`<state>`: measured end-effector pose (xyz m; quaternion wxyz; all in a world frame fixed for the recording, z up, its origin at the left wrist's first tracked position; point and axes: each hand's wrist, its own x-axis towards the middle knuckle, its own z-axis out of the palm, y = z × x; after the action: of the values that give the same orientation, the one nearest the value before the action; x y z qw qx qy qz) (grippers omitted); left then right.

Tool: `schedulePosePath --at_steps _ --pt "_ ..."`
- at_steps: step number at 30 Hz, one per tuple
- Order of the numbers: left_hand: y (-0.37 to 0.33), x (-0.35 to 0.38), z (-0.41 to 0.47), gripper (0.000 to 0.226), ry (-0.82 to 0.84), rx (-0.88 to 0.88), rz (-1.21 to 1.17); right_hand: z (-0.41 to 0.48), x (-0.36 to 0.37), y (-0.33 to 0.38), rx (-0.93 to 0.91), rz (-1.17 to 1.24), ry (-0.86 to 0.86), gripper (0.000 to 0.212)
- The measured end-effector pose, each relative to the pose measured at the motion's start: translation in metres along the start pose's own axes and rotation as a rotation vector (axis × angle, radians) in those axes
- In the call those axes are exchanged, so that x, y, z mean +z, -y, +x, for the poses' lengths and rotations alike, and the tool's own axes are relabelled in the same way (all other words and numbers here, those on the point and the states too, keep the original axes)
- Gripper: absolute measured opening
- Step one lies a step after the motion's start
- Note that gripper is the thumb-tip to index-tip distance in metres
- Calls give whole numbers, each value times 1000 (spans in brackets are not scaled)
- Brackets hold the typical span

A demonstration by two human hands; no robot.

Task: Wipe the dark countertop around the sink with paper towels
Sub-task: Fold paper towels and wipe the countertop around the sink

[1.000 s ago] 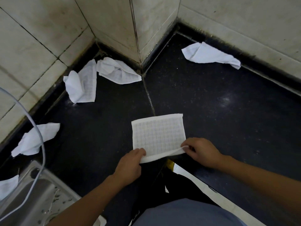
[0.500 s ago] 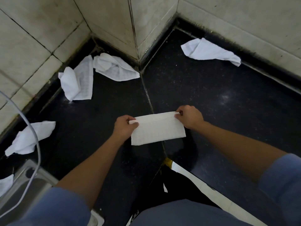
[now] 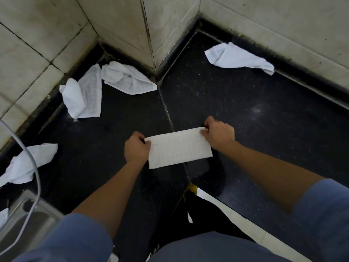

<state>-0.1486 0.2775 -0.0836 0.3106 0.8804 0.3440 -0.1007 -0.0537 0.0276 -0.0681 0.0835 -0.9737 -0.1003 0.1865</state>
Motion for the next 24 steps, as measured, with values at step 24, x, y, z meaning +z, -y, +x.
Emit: schedulePosePath --at_steps 24 --pt "48 2 -42 48 158 686 501 -25 16 6 345 431 135 33"
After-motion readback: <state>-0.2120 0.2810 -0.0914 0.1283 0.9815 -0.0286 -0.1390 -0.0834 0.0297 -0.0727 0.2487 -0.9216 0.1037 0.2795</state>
